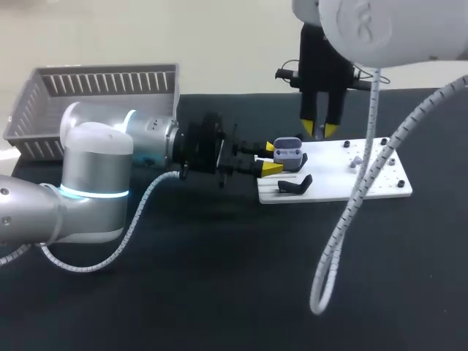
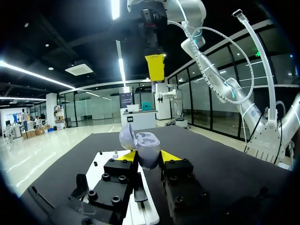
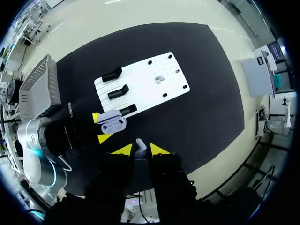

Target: Pick up each earbud case from the left stands, insert the matching earbuds, close the lid, and place the case in the box.

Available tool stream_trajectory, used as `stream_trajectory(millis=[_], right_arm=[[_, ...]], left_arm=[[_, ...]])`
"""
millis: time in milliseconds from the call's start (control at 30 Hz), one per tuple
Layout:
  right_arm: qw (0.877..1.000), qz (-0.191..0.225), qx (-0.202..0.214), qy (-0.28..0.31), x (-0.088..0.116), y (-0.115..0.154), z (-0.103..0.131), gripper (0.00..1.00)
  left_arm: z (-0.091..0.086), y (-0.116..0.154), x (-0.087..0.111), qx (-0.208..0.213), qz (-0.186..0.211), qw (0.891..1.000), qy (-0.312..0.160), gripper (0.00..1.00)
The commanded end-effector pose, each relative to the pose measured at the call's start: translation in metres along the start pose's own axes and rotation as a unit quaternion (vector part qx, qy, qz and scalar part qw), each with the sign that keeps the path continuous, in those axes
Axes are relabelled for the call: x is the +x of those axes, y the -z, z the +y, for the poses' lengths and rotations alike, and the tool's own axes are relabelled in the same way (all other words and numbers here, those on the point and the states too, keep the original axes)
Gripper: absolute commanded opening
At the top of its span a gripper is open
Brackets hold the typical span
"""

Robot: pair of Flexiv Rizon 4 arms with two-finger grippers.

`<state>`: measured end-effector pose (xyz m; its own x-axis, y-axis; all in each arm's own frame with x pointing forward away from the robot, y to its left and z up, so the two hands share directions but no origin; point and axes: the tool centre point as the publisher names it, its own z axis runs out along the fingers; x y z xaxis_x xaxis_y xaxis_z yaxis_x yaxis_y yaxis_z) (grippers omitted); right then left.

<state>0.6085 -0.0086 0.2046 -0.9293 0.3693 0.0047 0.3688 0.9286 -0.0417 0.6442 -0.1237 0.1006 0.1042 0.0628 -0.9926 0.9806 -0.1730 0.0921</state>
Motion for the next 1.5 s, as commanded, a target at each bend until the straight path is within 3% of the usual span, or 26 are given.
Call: stream_trajectory(millis=[33,333,733,1500], right_arm=[[1.0,0.023,0.008,-0.01,-0.007,0.002,0.012,0.0],[0.998,0.052,0.015,-0.022,-0.004,-0.007,0.023,0.0],[0.999,0.049,0.011,-0.013,0.0,-0.017,0.028,0.0],[0.998,0.057,0.032,0.001,-0.012,-0.04,0.036,0.0]], left_arm=[[-0.002,0.0,0.001,-0.003,-0.001,1.0,-0.001,0.0],[-0.002,0.0,0.001,-0.003,-0.001,1.0,-0.001,0.0],[-0.002,0.0,0.001,-0.003,-0.001,1.0,-0.001,0.0],[-0.002,0.0,0.001,-0.003,-0.001,1.0,-0.001,0.0]])
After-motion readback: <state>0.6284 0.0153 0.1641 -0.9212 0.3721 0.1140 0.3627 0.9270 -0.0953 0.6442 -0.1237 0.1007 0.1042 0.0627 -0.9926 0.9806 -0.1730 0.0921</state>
